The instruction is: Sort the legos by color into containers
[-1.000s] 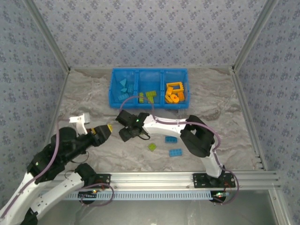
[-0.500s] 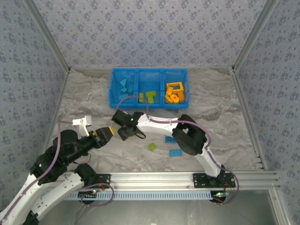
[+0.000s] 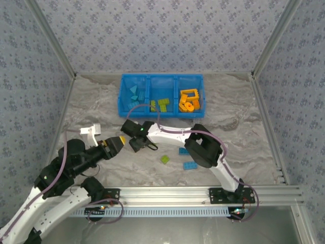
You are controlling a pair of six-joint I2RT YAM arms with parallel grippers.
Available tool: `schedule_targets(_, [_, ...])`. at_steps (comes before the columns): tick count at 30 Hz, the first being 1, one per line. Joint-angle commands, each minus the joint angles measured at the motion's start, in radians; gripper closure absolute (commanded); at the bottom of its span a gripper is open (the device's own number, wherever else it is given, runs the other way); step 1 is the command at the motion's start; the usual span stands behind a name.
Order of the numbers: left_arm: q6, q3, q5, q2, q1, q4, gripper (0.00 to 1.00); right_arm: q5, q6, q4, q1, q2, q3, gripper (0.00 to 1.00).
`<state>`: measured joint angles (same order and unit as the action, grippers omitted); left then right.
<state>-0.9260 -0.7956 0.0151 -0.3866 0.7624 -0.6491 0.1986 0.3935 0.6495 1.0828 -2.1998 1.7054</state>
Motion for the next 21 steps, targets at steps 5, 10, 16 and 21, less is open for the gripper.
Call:
schedule_targets(5, [0.014, -0.024, 0.025, -0.012, 0.006, 0.054, 0.45, 0.015, -0.002, 0.031, 0.004, -0.047, 0.016, 0.44])
schedule_targets(10, [0.017, -0.025, 0.026, -0.012, 0.005, 0.056, 0.45, 0.023, -0.003, 0.029, 0.006, -0.033, 0.015, 0.48])
schedule_targets(16, [0.034, -0.043, 0.061, -0.058, 0.006, 0.08, 0.48, 0.101, 0.007, 0.044, -0.007, 0.139, -0.039, 0.53])
schedule_targets(21, [0.081, -0.071, 0.074, -0.181, 0.051, 0.166, 0.48, 0.162, 0.016, 0.061, -0.12, 0.415, -0.18, 0.53])
